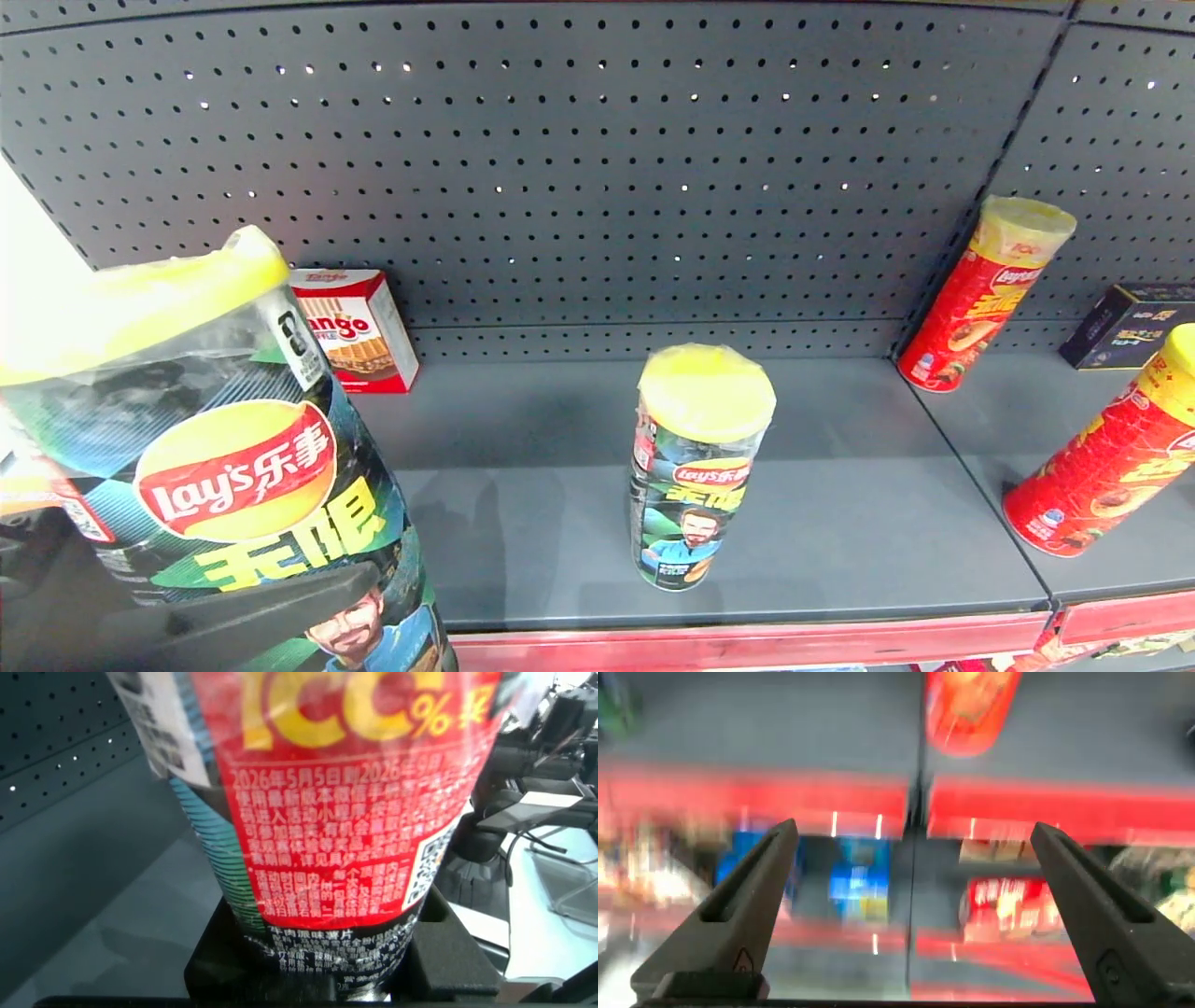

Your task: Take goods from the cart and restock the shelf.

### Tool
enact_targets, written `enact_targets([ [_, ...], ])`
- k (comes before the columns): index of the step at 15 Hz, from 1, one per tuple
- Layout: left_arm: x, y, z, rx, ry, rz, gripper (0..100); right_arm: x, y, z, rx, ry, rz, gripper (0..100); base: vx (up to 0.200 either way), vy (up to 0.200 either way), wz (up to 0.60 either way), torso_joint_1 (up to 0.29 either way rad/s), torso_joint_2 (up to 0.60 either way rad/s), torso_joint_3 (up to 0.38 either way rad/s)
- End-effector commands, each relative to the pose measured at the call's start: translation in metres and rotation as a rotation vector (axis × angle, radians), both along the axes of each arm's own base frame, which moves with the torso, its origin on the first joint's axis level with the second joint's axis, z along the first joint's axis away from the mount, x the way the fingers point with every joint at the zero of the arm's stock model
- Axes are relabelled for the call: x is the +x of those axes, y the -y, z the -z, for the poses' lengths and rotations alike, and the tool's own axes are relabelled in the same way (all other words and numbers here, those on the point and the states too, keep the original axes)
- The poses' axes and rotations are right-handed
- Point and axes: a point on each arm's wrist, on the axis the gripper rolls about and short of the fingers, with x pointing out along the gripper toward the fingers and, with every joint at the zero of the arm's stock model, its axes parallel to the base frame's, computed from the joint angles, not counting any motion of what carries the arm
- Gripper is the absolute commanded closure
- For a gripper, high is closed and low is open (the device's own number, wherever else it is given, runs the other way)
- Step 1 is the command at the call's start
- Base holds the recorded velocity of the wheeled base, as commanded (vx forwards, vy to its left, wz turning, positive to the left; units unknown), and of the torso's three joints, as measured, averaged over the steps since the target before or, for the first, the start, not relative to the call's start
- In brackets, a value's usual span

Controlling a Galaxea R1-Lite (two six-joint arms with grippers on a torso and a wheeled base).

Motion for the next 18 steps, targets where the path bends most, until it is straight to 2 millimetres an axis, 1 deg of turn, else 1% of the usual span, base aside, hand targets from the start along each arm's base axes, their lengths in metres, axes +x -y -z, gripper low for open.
enact_targets([
  [1, -0.001, 0.000, 0.000, -0.002, 0.004, 0.001, 100, 0.001, 0.000, -0.002, -0.004, 0.008, -0.012, 0, 0.000, 0.000, 0.00, 0.000, 0.00, 0.000],
  [8, -0.004, -0.001, 0.003, 0.003, -0.010, 0.025, 100, 0.001, 0.000, -0.002, 0.006, 0.007, -0.008, 0, 0.000, 0.000, 0.00, 0.000, 0.00, 0.000],
  [12, 0.004, 0.003, -0.008, -0.003, 0.024, 0.038, 100, 0.001, 0.000, -0.002, 0.006, 0.007, -0.008, 0, 0.000, 0.000, 0.00, 0.000, 0.00, 0.000],
  [15, 0.008, 0.005, -0.009, 0.006, 0.027, 0.044, 100, 0.001, 0.000, -0.002, 0.007, 0.009, -0.008, 0, 0.000, 0.000, 0.00, 0.000, 0.00, 0.000],
  [17, 0.017, 0.007, -0.023, -0.003, 0.054, 0.023, 100, 0.001, 0.000, -0.001, 0.006, 0.006, -0.008, 0, 0.000, 0.000, 0.00, 0.000, 0.00, 0.000],
  [18, 0.024, 0.012, -0.024, 0.004, 0.034, 0.035, 100, 0.001, 0.000, -0.001, 0.006, 0.006, -0.008, 0, 0.000, 0.000, 0.00, 0.000, 0.00, 0.000],
])
